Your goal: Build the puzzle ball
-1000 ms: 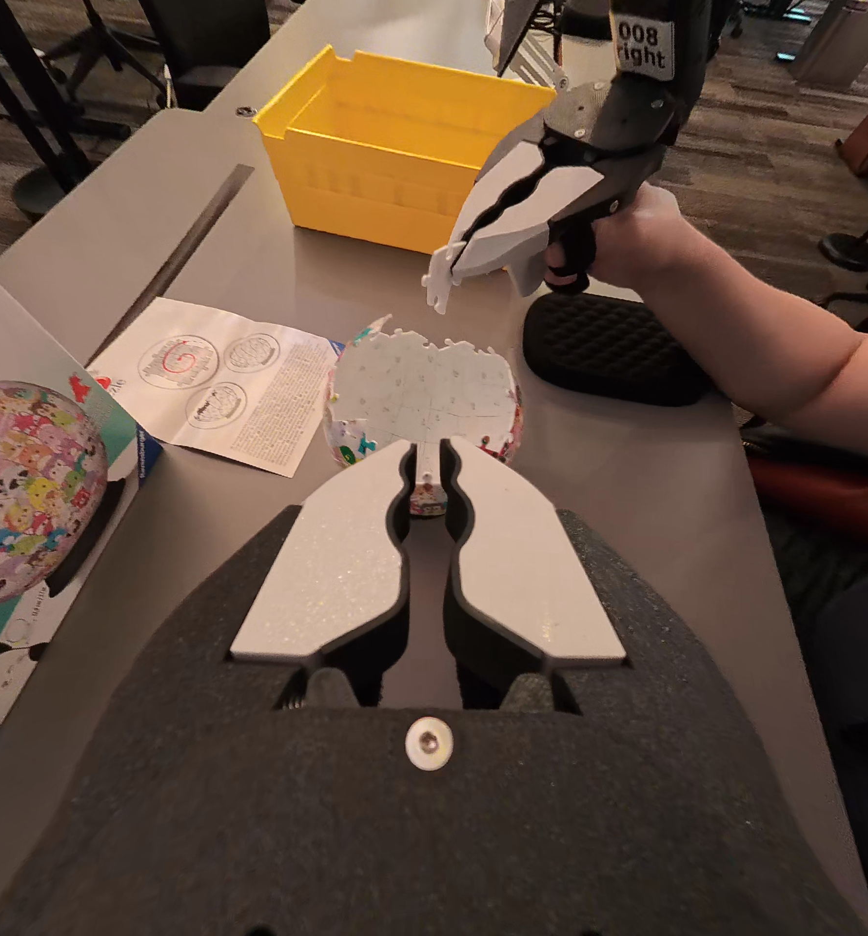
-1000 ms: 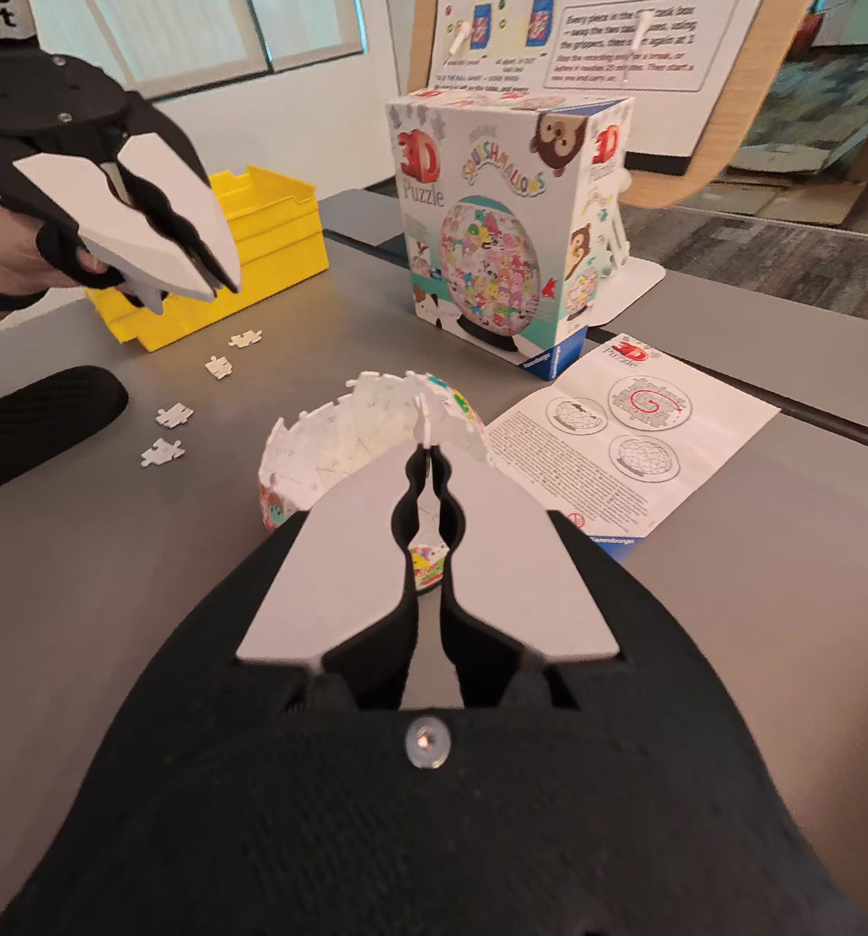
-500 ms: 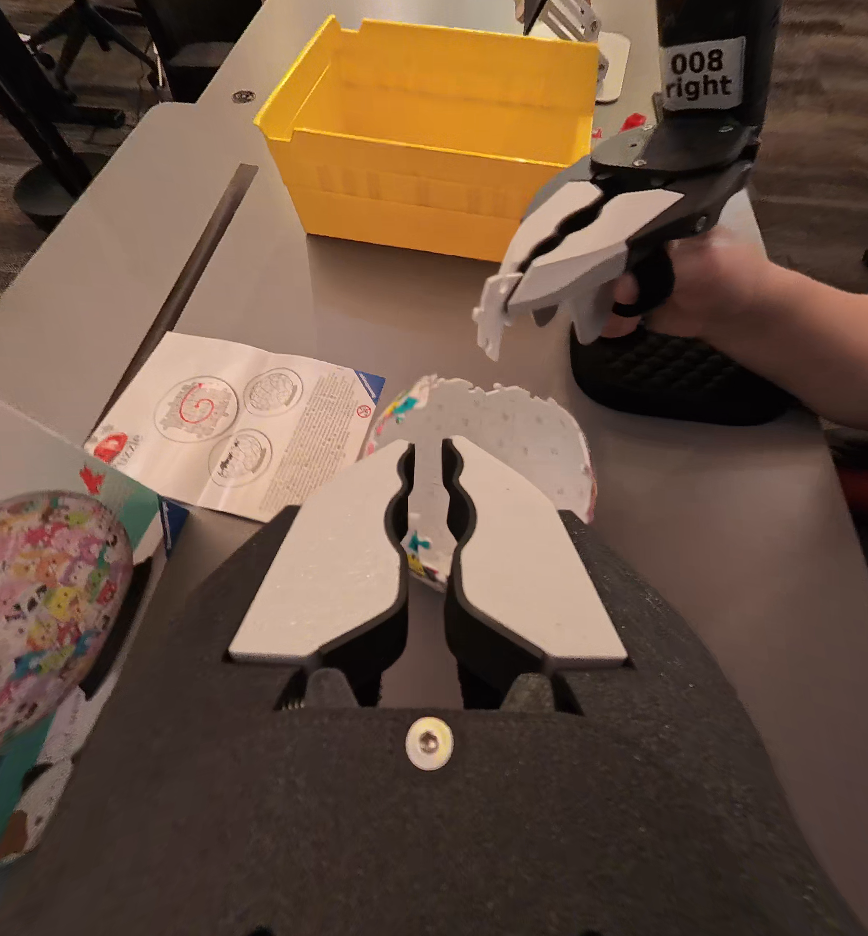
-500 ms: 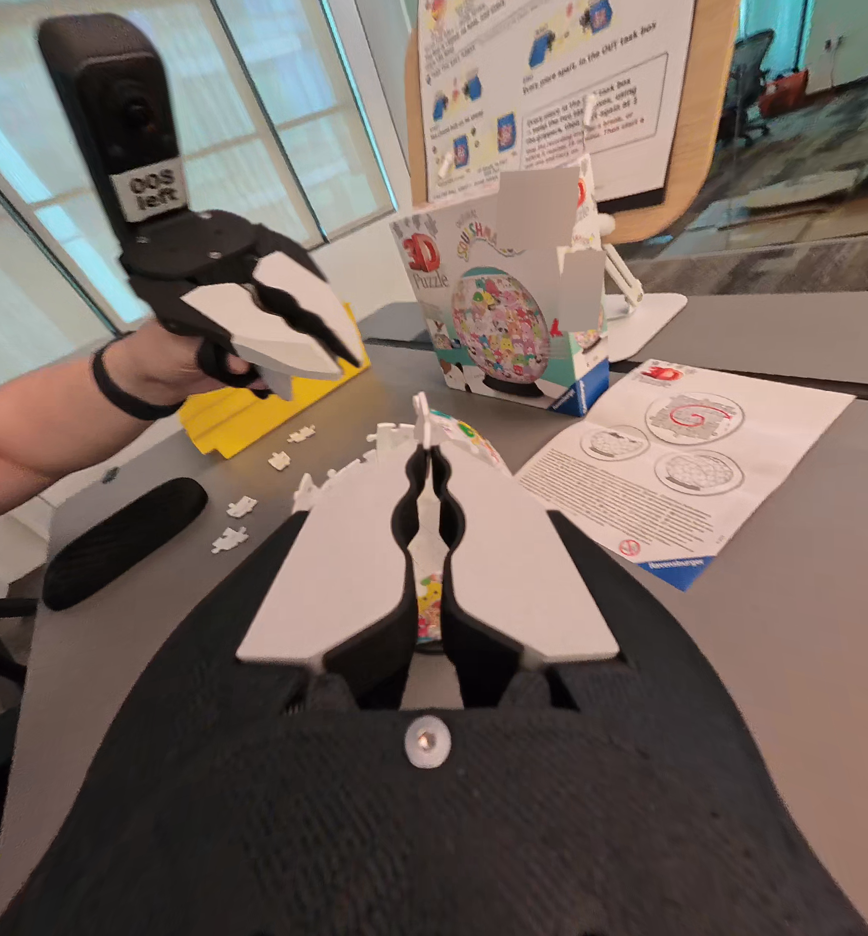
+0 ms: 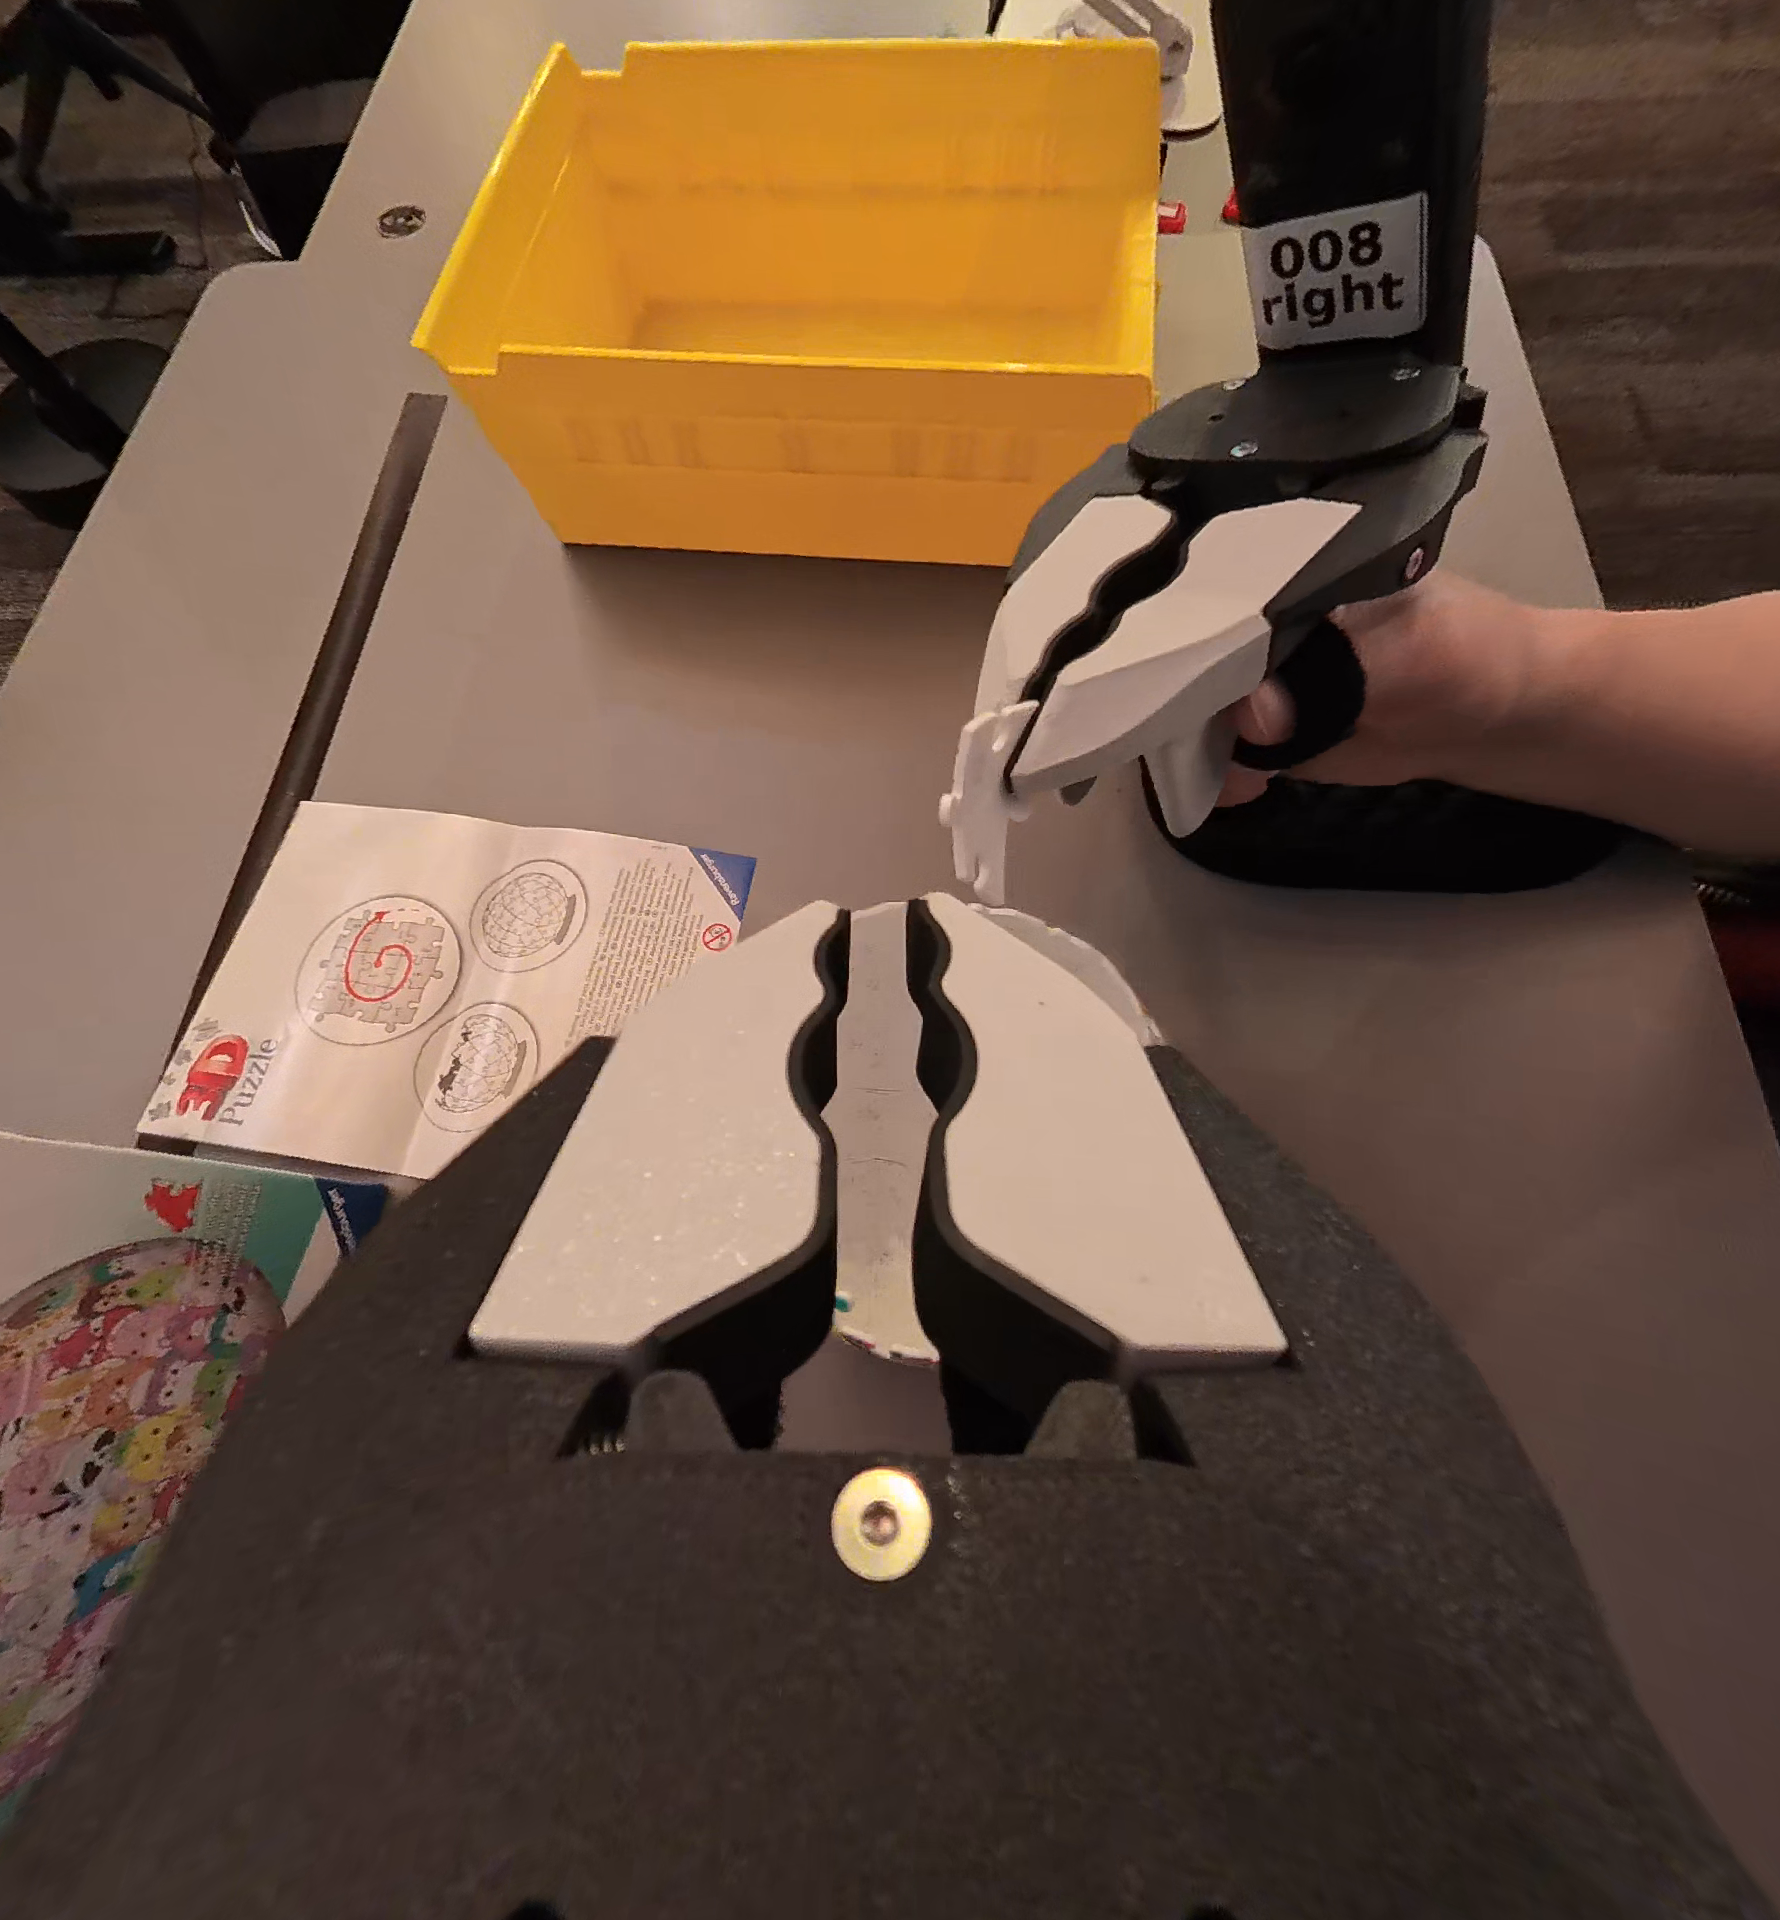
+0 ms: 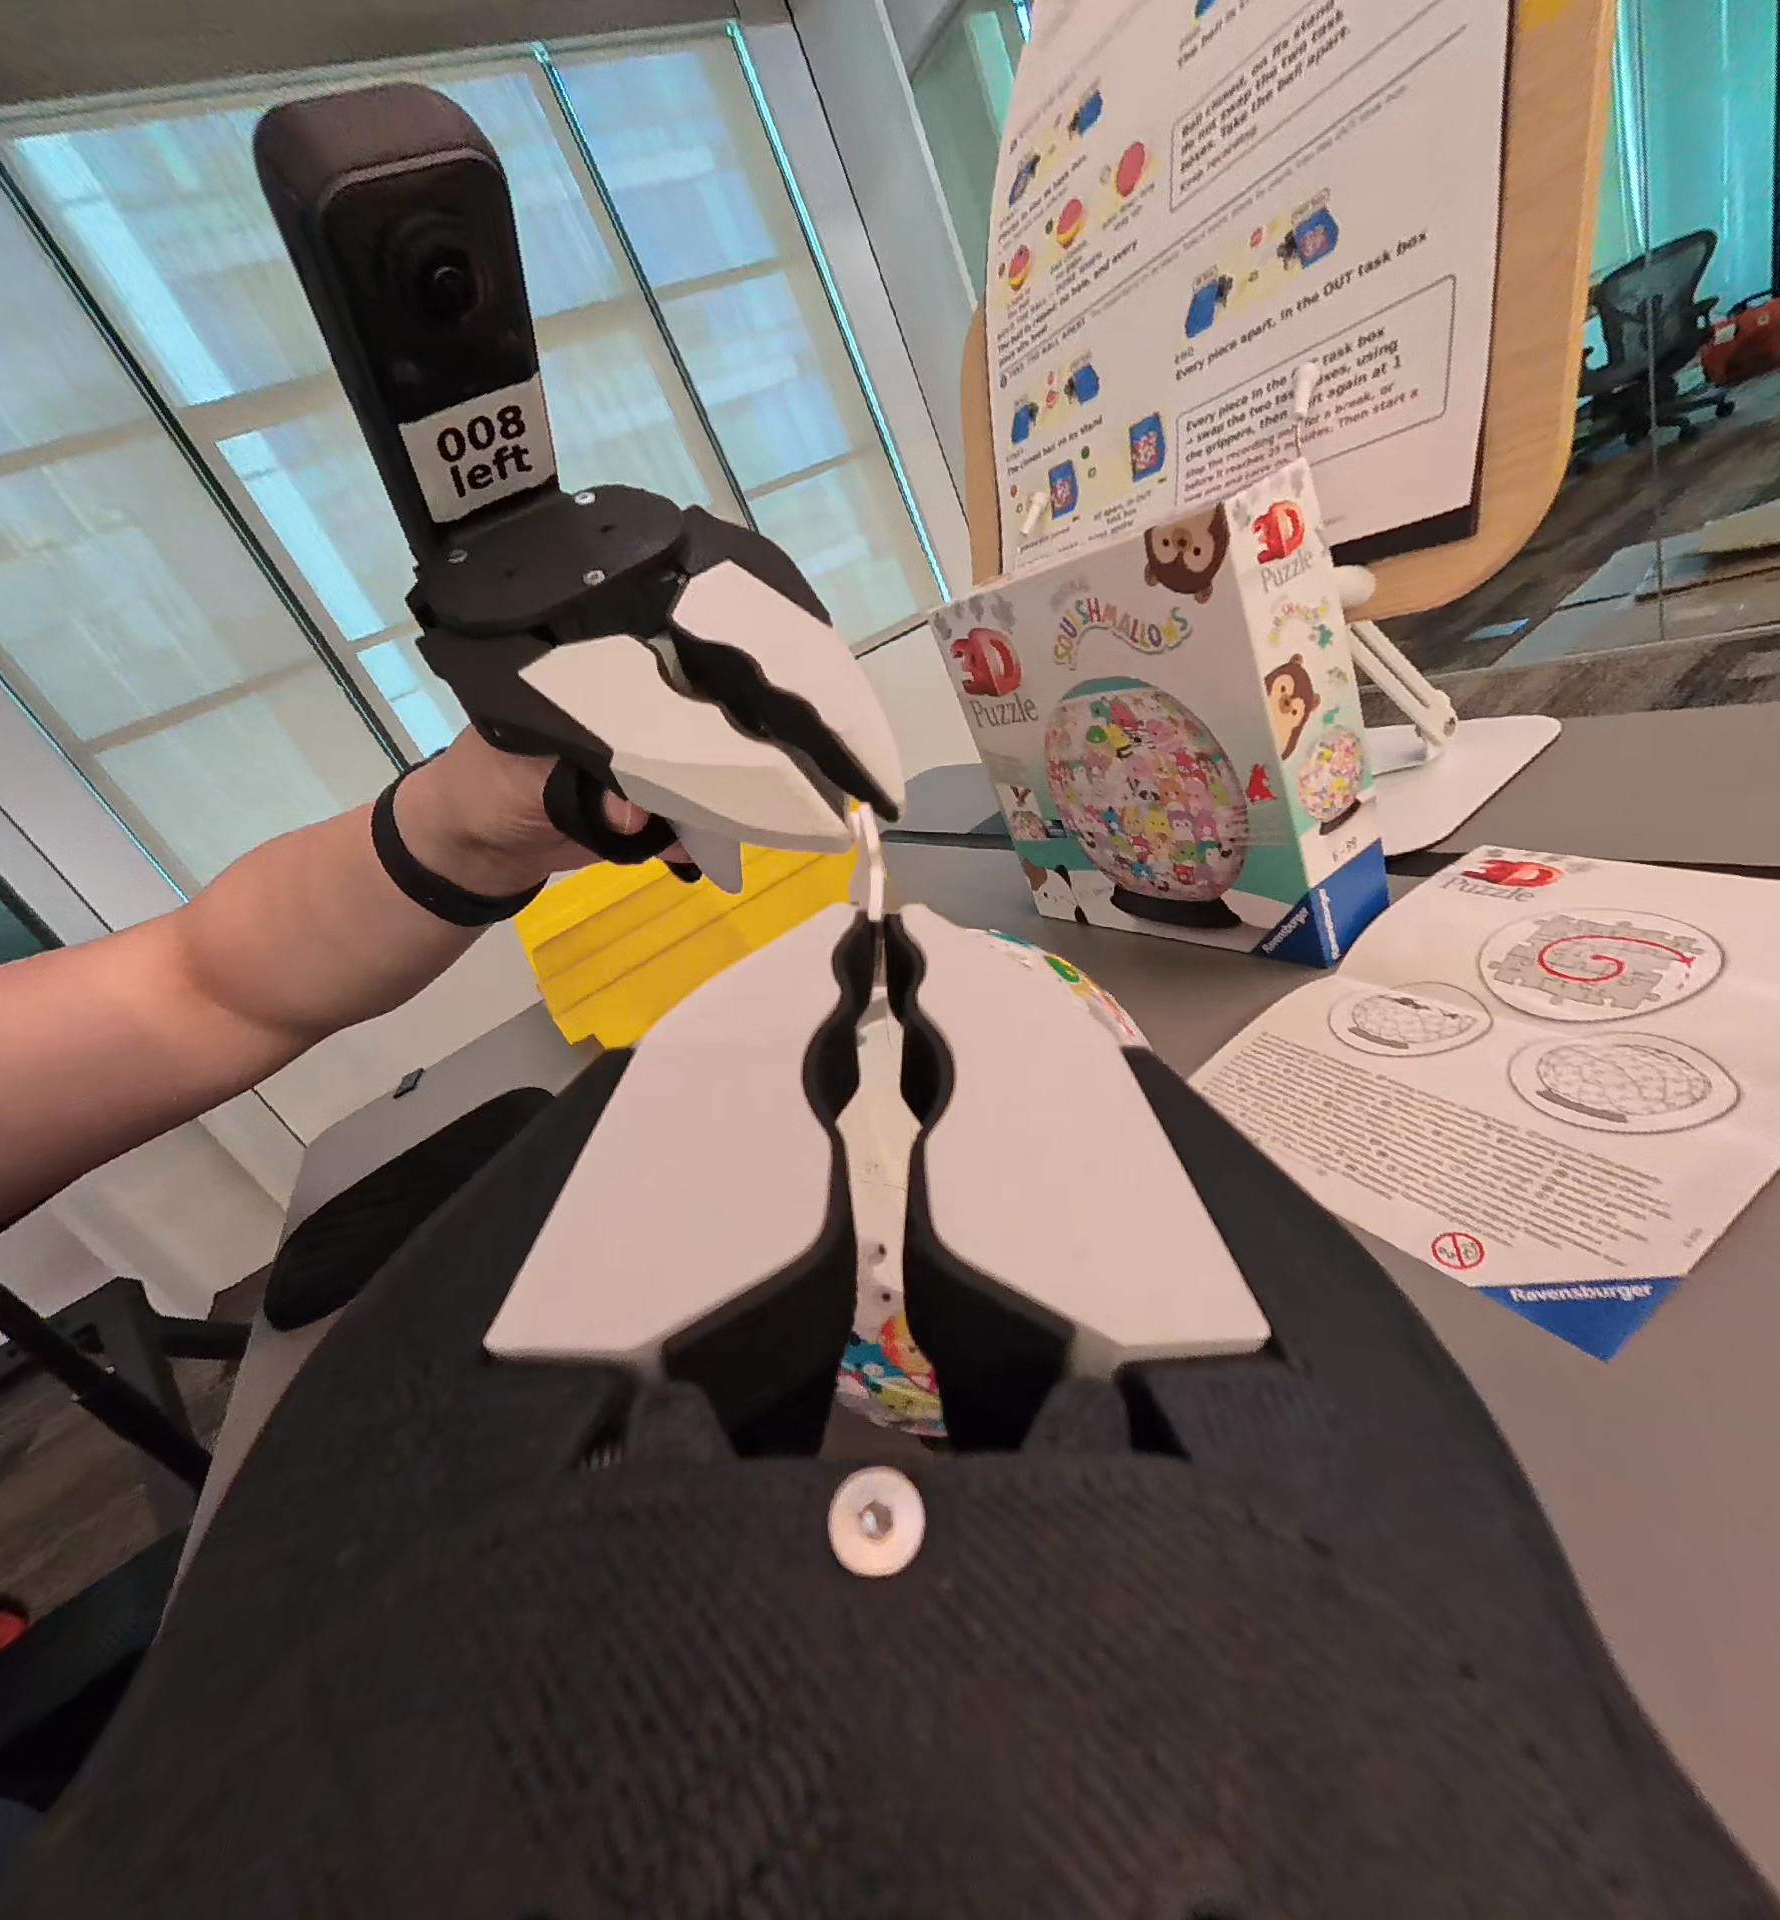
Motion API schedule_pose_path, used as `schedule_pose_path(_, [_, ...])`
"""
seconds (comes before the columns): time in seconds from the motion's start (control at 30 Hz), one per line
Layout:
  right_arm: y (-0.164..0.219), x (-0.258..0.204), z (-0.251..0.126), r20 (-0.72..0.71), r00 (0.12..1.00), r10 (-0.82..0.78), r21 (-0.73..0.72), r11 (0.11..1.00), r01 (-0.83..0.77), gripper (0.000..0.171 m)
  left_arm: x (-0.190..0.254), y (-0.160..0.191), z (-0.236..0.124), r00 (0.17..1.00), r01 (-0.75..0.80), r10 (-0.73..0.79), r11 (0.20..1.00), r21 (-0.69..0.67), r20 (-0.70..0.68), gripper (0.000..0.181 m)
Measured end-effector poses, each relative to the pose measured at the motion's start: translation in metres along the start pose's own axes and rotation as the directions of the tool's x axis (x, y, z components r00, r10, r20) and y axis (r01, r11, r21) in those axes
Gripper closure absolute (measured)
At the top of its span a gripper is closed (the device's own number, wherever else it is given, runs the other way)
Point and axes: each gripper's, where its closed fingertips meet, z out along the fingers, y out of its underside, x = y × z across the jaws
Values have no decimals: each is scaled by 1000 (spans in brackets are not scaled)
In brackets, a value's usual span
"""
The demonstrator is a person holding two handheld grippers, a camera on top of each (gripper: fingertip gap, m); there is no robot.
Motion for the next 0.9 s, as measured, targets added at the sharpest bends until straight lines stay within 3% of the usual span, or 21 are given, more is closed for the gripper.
schedule_pose_path(0.4, [6,0,1,-9,1000,-30,-50,998,29,168,6,7,3,1000,-2,2,999,-48,11,172])
schedule_pose_path(0.57, [3,-7,1,-10,985,-174,-199,965,169,168,4,5,3,999,-47,48,997,-68,10,167])
schedule_pose_path(0.73, [19,-9,5,30,935,-354,-455,828,329,168,4,0,8,991,-132,135,982,-136,16,168])
schedule_pose_path(0.9, [31,-2,12,26,915,-403,-529,771,354,168,11,-2,6,986,-167,161,972,-163,-45,164])
